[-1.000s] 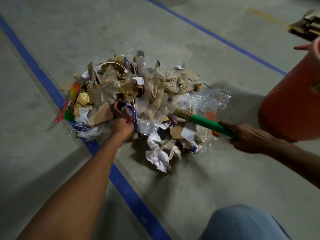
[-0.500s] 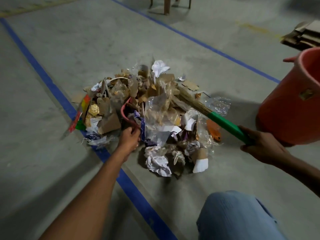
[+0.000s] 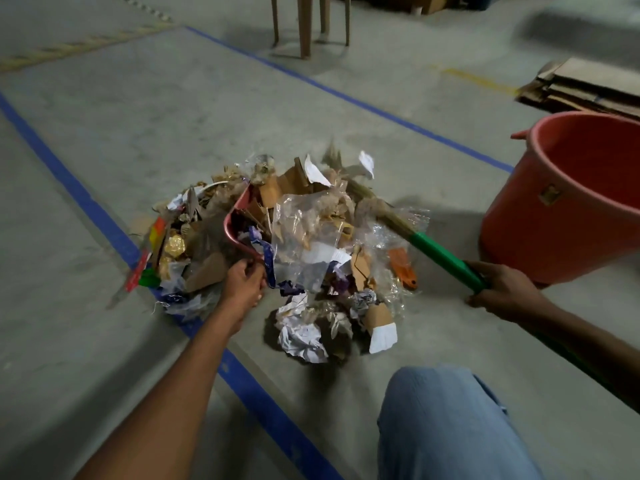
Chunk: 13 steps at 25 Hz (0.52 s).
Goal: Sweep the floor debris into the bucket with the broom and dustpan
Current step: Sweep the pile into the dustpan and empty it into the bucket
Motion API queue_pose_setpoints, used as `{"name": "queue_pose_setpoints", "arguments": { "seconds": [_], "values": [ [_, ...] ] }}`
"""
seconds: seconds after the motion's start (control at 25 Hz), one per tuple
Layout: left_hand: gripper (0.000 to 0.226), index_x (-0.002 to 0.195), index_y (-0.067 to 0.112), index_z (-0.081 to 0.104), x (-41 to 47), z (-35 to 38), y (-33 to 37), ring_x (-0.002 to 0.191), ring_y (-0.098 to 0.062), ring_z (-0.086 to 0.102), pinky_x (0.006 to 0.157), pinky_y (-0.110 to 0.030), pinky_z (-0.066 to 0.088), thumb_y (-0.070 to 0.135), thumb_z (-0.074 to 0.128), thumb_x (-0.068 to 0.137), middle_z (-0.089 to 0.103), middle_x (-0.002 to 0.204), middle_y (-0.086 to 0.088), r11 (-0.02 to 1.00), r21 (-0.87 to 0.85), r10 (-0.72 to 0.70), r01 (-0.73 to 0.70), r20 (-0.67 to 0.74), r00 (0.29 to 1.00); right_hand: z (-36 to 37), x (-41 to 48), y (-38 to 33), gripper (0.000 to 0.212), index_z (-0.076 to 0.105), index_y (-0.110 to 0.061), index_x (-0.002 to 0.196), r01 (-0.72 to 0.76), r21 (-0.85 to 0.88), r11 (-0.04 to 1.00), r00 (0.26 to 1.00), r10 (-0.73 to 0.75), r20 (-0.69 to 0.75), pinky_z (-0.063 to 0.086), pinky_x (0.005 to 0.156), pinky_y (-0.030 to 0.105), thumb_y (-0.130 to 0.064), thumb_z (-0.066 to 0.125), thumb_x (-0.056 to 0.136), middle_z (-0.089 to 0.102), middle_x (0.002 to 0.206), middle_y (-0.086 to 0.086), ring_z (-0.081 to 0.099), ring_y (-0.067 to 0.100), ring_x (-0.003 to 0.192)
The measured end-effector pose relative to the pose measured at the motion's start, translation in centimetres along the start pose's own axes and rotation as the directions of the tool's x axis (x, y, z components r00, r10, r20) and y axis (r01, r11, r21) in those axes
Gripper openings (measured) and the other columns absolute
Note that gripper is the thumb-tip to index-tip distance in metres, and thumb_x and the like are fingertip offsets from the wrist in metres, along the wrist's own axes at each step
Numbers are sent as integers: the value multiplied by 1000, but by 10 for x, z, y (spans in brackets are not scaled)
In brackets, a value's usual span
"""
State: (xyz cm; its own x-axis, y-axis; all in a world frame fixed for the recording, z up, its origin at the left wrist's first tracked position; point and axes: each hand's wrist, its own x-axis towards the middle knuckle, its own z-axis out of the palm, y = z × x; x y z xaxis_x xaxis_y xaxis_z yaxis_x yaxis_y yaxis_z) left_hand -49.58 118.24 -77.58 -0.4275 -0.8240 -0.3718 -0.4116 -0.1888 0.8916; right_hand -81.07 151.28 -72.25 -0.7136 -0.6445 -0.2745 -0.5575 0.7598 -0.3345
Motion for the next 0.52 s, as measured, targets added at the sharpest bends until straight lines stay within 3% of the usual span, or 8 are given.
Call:
{"name": "queue_pose_setpoints", "arguments": {
  "seconds": [0.2, 0.52],
  "values": [
    [20, 96, 17, 58, -7, -9, 33, 41, -5, 39, 37, -19, 29, 25, 46, 109, 54, 65, 0, 998, 39, 51, -51, -15, 999, 2, -13, 20, 77, 56, -32, 143, -30, -59, 998, 999, 32, 30, 58, 73, 35, -21, 83, 71, 73, 107, 6, 69, 17, 80],
    [31, 78, 15, 51, -11, 5, 91, 41, -8, 36, 35, -18, 24, 25, 45, 107, 52, 63, 0, 994, 12, 111, -111, 6, 994, -14, -10, 20, 76, 53, -30, 145, -76, 25, 997, 997, 75, 22, 62, 72, 36, -18, 81, 75, 70, 107, 6, 68, 13, 78]
  ]
}}
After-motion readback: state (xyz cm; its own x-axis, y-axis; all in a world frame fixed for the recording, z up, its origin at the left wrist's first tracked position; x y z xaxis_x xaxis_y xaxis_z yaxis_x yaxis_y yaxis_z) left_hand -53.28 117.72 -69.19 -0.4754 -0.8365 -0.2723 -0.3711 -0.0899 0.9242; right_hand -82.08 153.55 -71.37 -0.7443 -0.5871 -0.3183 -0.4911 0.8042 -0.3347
